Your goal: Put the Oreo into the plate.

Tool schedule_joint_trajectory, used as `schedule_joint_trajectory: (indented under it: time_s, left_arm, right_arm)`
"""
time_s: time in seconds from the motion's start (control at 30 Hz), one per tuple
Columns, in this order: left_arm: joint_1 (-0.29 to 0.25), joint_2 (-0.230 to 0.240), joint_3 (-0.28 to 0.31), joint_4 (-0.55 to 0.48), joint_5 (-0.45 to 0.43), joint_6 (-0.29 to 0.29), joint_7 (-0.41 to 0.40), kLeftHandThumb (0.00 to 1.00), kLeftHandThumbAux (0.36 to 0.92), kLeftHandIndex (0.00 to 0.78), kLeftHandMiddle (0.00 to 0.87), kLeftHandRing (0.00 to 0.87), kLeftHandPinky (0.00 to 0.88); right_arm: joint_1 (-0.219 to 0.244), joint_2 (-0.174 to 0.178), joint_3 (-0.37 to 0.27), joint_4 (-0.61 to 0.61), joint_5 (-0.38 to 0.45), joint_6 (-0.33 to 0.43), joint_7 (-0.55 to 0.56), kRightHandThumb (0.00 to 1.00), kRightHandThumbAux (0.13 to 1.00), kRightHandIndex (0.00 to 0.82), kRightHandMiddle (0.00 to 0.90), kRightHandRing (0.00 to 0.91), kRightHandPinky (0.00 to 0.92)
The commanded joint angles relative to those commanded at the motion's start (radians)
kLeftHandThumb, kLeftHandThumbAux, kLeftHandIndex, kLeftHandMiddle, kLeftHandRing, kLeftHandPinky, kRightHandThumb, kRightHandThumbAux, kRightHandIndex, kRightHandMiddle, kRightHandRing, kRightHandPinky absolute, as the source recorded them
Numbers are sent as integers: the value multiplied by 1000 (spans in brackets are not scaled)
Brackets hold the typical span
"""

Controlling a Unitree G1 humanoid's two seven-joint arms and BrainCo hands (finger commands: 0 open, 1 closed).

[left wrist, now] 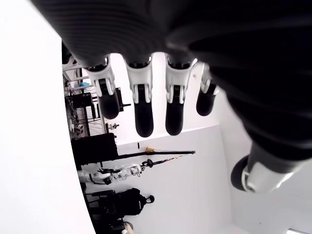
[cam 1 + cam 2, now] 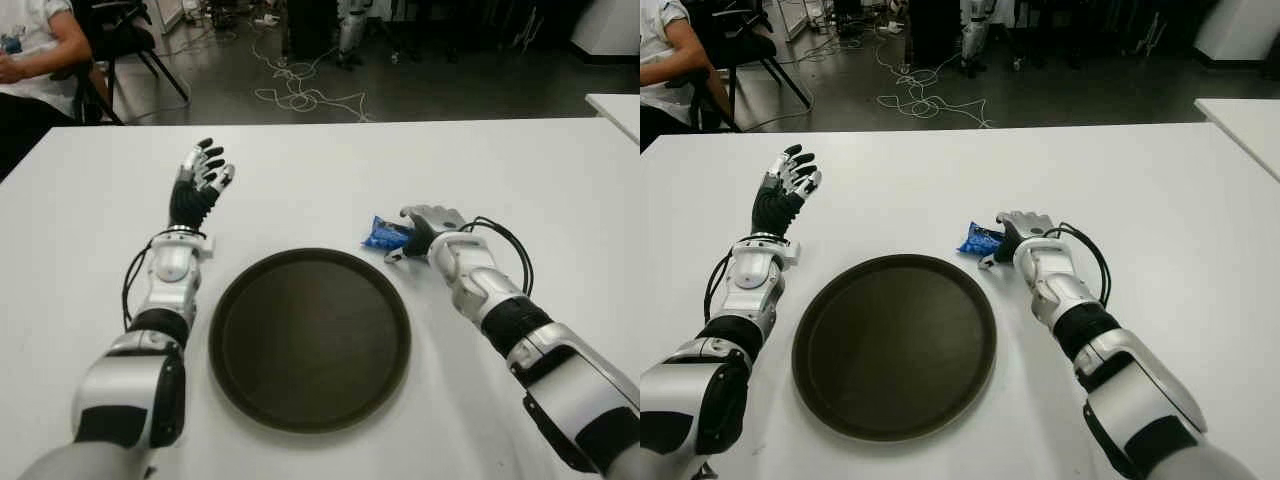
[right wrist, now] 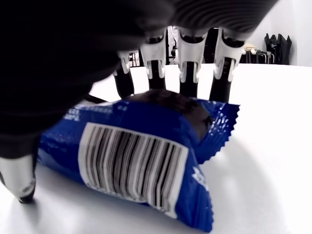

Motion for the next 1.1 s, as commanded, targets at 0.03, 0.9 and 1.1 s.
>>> schedule_joint_trajectory:
  time_s: [0.03, 0.9, 1.1]
  left_arm:
    - [0, 0, 0, 0, 0, -1, 0, 92, 602, 112, 183, 144, 109]
    - [0, -5, 0, -6, -3, -6, -5, 99, 600, 106, 182, 147, 114]
    - [1, -7, 1, -7, -3, -5, -1, 102, 601, 107, 181, 147, 118]
  right_arm:
    - [0, 0, 0, -1, 0, 1, 1, 39, 574, 187, 215, 252, 336]
    - [-7, -20, -32, -7, 21, -5, -11, 676, 731, 428, 669, 669, 663]
    - [-8, -25, -49, -12, 39, -19, 8, 687, 731, 428, 684, 682, 665]
